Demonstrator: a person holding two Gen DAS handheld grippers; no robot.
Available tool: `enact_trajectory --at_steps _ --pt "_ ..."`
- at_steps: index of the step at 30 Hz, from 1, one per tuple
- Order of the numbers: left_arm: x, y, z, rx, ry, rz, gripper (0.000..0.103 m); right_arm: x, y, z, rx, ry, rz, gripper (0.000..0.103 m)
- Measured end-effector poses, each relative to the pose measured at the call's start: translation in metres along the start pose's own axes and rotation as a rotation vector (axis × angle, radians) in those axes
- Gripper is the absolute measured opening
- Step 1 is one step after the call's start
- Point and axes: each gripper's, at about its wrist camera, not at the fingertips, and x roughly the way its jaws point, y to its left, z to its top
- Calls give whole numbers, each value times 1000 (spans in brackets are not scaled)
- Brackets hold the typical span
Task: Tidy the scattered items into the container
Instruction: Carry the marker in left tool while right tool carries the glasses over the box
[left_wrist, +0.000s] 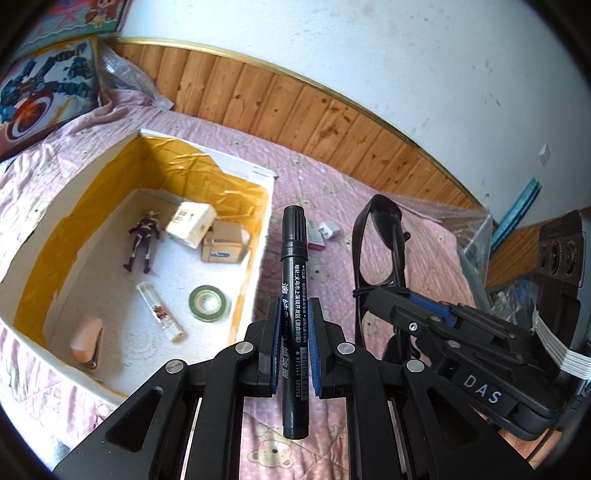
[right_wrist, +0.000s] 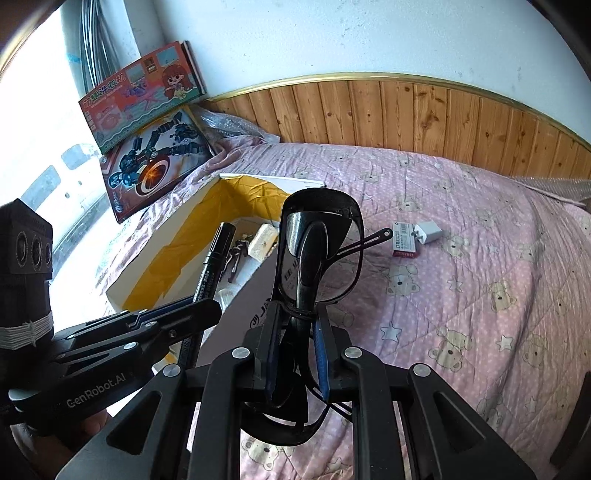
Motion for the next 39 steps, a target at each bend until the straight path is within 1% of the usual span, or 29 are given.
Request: enact_trajectory --at_steps 11,20,26,33,39 --pt "-14 47 13 -92 -31 37 13 8 38 25 -114 7 40 18" --pt "-20 82 26 -155 -49 76 13 22 70 40 -193 23 70 18" --pt "-22 105 36 -191 -59 96 13 38 83 50 -227 43 96 18" --pt "-19 124 45 -191 -54 120 13 63 93 60 -227 92 143 18" --pt "-15 141 52 -194 -27 136 13 90 102 62 -236 163 172 18"
